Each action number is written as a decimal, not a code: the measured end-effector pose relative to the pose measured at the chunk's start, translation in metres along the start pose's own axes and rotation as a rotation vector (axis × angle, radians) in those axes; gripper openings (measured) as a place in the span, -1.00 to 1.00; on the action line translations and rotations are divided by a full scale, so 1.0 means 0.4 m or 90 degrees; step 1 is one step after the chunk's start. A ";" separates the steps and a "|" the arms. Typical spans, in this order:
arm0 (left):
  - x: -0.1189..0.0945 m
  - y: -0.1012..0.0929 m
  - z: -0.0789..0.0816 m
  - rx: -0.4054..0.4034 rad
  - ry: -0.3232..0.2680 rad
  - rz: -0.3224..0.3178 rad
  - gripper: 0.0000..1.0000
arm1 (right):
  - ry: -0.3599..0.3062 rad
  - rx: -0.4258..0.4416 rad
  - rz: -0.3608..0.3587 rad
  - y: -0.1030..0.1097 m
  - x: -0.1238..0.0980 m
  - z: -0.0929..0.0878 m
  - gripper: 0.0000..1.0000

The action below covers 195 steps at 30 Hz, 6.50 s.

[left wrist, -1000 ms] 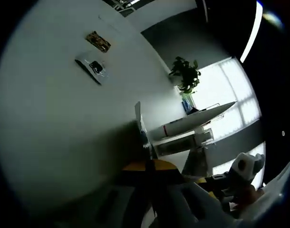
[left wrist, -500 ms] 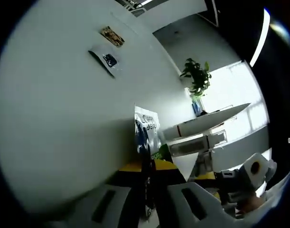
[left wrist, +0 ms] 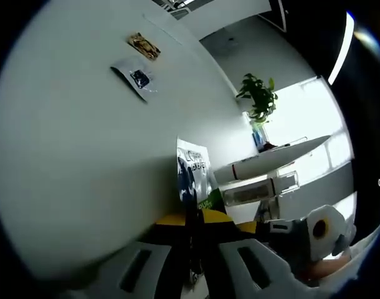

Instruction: Arrange the skincare products in the storage area until every visible bottle or jar stands upright without overlapping.

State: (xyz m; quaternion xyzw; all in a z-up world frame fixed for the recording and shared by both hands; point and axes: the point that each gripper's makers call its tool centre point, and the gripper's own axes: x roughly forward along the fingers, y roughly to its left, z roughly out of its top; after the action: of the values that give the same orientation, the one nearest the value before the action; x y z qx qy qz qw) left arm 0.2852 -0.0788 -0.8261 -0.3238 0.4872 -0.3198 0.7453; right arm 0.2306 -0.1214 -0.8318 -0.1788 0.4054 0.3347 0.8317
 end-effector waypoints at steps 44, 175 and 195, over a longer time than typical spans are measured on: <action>-0.290 -0.068 -0.046 0.181 -0.063 0.010 -0.08 | -0.057 0.001 0.056 0.044 -0.133 0.045 0.00; -0.071 0.094 0.386 0.598 0.229 0.382 -0.12 | -0.242 0.304 -0.044 -0.206 -0.339 -0.013 0.68; -0.213 0.083 0.144 0.781 0.435 0.274 -0.13 | -0.155 0.200 -0.061 -0.170 -0.312 -0.033 0.69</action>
State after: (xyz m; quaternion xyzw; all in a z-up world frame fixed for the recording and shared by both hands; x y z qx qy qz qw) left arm 0.3169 0.0181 -0.7900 0.3718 0.4785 -0.4649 0.6455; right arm 0.2153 -0.2287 -0.7389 -0.0240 0.3403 0.2465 0.9071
